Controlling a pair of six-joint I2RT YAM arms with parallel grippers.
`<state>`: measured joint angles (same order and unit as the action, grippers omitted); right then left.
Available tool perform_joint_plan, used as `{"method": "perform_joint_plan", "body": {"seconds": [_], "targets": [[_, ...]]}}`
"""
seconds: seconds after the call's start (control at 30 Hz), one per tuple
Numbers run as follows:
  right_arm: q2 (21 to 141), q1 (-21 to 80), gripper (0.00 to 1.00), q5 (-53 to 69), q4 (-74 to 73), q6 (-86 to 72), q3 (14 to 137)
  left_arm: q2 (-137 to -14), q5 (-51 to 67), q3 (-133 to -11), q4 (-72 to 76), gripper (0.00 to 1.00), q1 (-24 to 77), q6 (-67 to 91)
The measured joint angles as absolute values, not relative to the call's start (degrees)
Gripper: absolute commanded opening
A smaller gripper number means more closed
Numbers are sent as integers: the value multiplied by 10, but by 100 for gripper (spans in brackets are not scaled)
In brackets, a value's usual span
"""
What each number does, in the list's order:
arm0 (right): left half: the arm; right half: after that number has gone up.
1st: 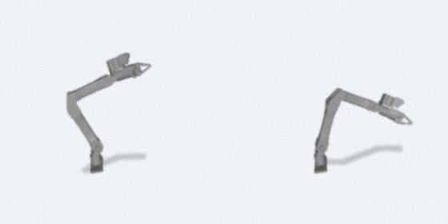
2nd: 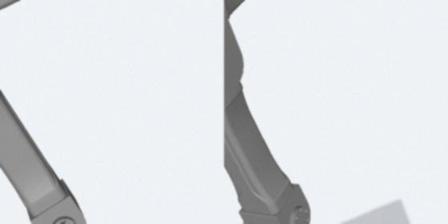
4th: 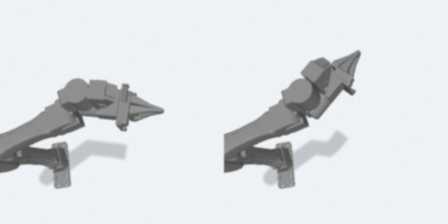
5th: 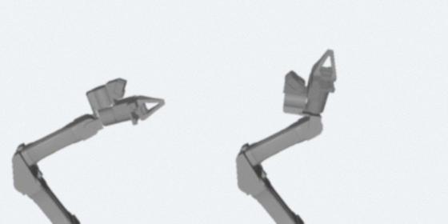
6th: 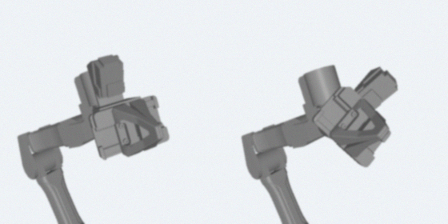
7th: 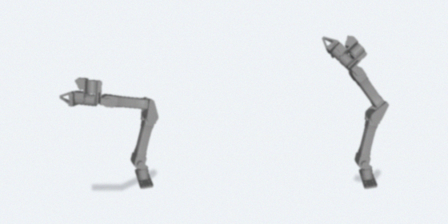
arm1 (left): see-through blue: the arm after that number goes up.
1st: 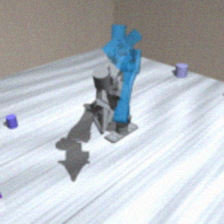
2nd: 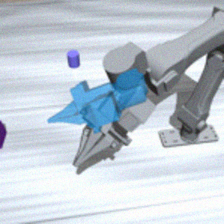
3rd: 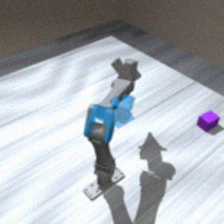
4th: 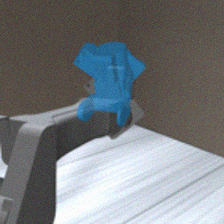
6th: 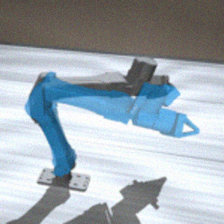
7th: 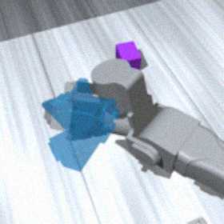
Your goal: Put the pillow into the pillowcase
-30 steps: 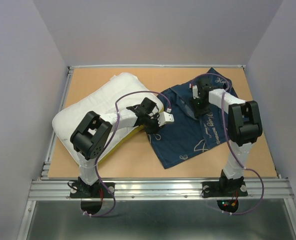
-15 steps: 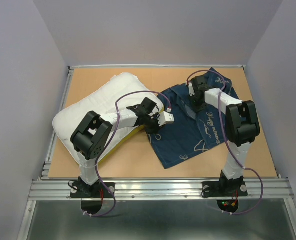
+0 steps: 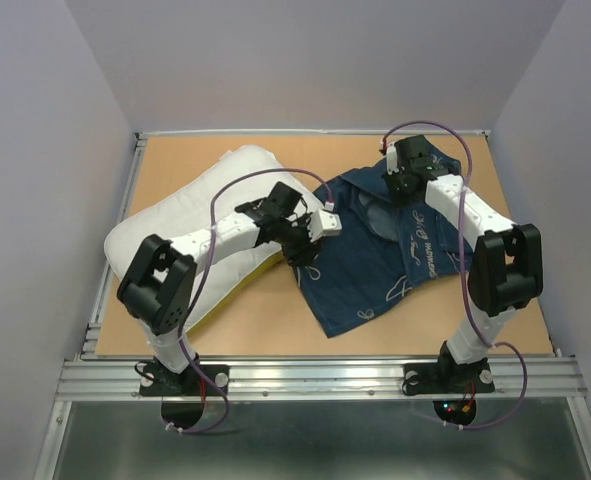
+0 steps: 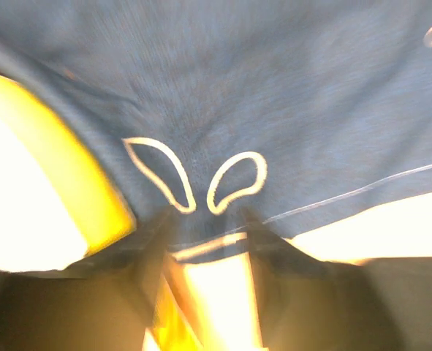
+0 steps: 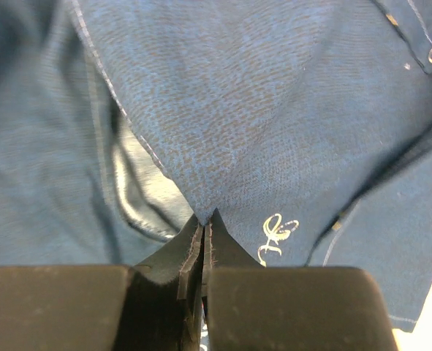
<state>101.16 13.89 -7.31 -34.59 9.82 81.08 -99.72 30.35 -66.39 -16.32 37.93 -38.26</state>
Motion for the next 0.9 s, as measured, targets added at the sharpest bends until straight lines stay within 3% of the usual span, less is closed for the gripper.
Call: {"method": "perform_joint_plan", "body": {"seconds": [0.03, 0.07, 0.1, 0.4, 0.67, 0.9], "targets": [[1008, 139, 1, -69, -347, 98, 812, -979, 310, -674, -176, 77, 378, -372], [1003, 139, 1, -60, -349, 98, 814, -962, 313, -684, -184, 97, 377, -368], [1002, 139, 1, -52, -351, 98, 816, -948, 316, -696, -191, 99, 373, -356], [1002, 139, 1, -18, -379, 95, 816, -866, 262, -740, -214, 99, 253, -336], [1002, 139, 0, -12, -392, 91, 816, -997, 173, -769, -219, 99, 167, -368], [1002, 139, 1, -8, -399, 89, 817, -1094, 155, -823, -204, 99, 153, -404]]}}
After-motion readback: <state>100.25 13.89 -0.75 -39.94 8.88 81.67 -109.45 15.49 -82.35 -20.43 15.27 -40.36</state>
